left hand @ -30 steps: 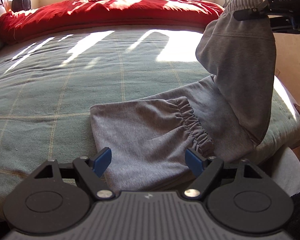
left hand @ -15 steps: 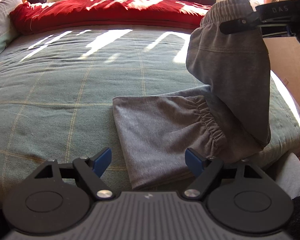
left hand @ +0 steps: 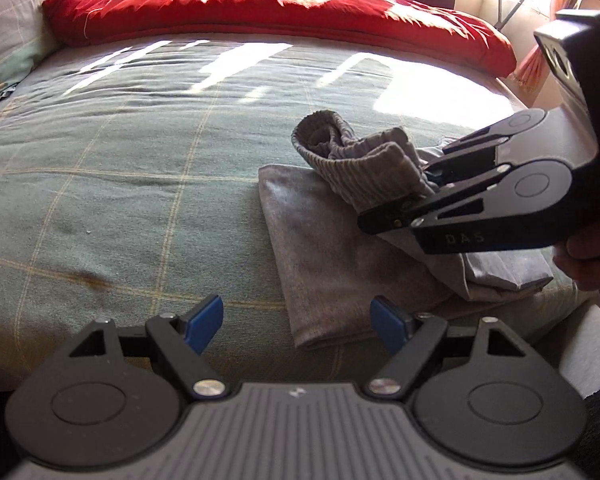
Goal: Fold clothes
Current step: 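Carry the waistband with the right tool over onto the folded cuff, then open the right tool and release the waistband onto the stack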
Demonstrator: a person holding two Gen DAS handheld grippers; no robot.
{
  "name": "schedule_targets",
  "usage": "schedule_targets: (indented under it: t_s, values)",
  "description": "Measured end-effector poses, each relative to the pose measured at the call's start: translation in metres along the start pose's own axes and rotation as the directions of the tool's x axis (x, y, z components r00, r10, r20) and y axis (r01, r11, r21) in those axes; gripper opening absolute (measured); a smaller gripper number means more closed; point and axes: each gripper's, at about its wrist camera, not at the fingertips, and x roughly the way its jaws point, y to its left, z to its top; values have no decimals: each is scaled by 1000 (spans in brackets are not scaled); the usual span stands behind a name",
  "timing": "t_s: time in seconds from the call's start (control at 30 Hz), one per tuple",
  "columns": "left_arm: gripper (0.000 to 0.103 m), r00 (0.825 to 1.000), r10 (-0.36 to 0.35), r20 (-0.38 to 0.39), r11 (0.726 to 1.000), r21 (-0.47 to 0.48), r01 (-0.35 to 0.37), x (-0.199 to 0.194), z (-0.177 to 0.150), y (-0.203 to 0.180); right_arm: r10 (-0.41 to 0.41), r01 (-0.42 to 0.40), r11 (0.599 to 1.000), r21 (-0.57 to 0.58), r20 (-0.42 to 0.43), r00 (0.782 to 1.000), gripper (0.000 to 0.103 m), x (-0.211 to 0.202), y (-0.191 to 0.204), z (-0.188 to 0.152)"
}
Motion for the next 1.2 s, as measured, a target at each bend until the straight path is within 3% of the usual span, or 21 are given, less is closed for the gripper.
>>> schedule_targets:
  t_s: [0.2,0.43,0.57,0.67,0.87,1.07,1.2]
  values:
    - [81,1000,12,-10,1000,-27,-13,0,-7,12,-25,19,996,-86,-74,997,27,35,25,-9]
    - [81,1000,10,-22,999,-46,-11,4,-11,18,45,-56,995,-83,-128,991,58,42,32,-11]
    - [81,1000,6,-25,999,-46,-7,5,-12,18,116,-120,992,-30,-128,985,59,28,20,-7]
    - [81,1000,4,-29,999,-40,-6,7,-11,15,133,-134,991,-8,-118,984,69,10,2,-7]
    - [81,1000,-11,-3,1000,17,11,6,6,-4,71,-67,997,41,-99,993,69,-35,-51,-18]
    - [81,996,-75,45,991,113,69,21,49,-39,-5,34,977,211,-134,991,69,-65,-120,-64]
    - [80,991,-121,58,987,111,114,47,69,-56,11,41,947,320,-162,987,37,-70,-149,-103]
